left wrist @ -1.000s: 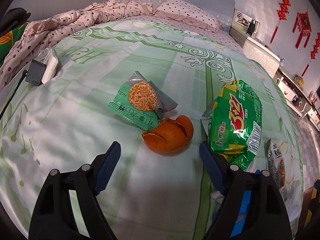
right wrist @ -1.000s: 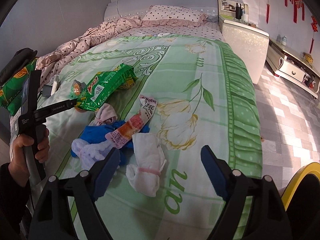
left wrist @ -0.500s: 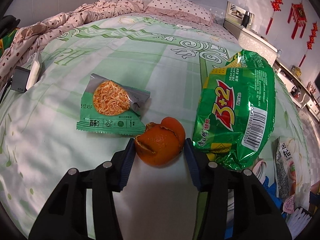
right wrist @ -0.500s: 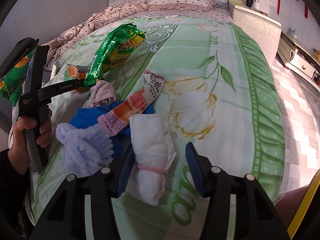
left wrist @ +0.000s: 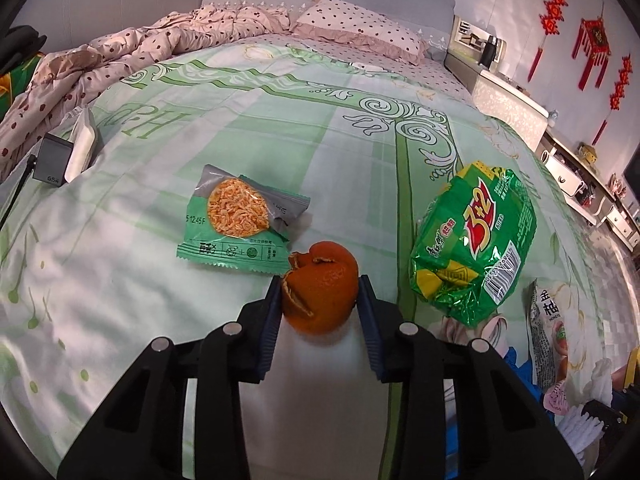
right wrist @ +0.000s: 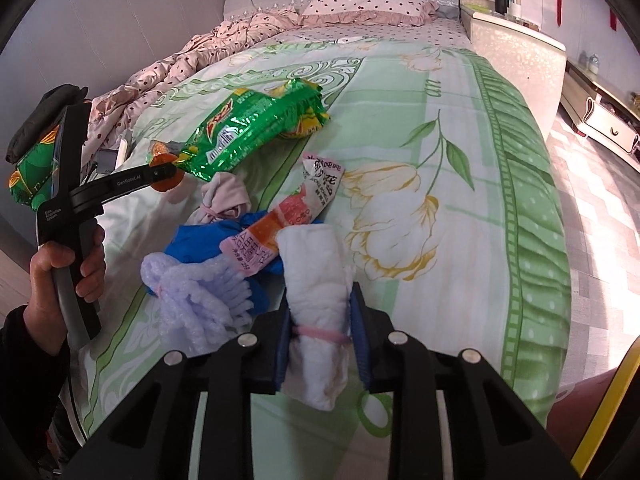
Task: Collect trash
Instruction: 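Grasp the orange peel with the left tool while the right tool grasps a white tied cloth, then carry the orange peel and white cloth to the yellow bin and release both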
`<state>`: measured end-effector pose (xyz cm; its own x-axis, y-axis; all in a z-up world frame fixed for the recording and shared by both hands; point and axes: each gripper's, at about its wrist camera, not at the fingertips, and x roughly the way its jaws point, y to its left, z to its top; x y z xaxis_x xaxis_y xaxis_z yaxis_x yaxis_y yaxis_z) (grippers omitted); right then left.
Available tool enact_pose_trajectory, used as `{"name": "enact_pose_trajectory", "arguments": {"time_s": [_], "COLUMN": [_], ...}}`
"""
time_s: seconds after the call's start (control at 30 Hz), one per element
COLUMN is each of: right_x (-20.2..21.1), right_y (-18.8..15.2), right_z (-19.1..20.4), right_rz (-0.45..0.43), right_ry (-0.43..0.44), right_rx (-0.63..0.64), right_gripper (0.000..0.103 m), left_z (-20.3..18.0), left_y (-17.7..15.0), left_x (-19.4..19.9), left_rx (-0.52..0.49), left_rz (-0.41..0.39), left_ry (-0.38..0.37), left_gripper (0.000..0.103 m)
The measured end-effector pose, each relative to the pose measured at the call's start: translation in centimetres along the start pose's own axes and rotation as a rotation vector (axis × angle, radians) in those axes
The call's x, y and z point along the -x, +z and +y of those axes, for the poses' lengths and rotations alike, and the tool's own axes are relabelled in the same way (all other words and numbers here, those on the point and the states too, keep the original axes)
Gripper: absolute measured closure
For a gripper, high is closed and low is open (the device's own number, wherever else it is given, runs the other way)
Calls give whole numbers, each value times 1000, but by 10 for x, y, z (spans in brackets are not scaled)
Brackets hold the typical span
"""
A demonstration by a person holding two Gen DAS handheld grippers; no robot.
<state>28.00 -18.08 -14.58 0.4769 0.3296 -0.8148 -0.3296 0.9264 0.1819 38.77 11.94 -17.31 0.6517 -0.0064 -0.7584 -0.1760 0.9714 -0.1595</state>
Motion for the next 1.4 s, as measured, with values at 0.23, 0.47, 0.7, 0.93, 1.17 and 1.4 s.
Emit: {"name": "enact_pose_trajectory", "arguments": {"time_s": [0.23,0.47,0.7,0.93,1.17,1.4], "right_x": [34,77,139,213,278,335], "right_y": [0,-3,-4,-6,-16,-30], "right_z": [7,17,27,20,-2,-32], "right_rz": [-53,-119,-222,-359,-466,-551], "right_ry": [13,41,66,38,-25,-99], "right_rx": [-9,-25,-37,-57,-90,-128], "right_gripper": [78,78,78,78,78,78], "left_z": [2,-1,-29,-80,-137,-195], "left_y": [-2,-7,-7,-12,-21,-32], "left_x": [41,95,164,234,287,323], "left_rx": [-5,-20,-66,-133,-191,-241], "left_rz": [-44,-101,-179,-260,-299,-309], "left_ry": [-7,-32,-83,-134,-238,-333], "left_gripper": [68,68,68,68,68,68]}}
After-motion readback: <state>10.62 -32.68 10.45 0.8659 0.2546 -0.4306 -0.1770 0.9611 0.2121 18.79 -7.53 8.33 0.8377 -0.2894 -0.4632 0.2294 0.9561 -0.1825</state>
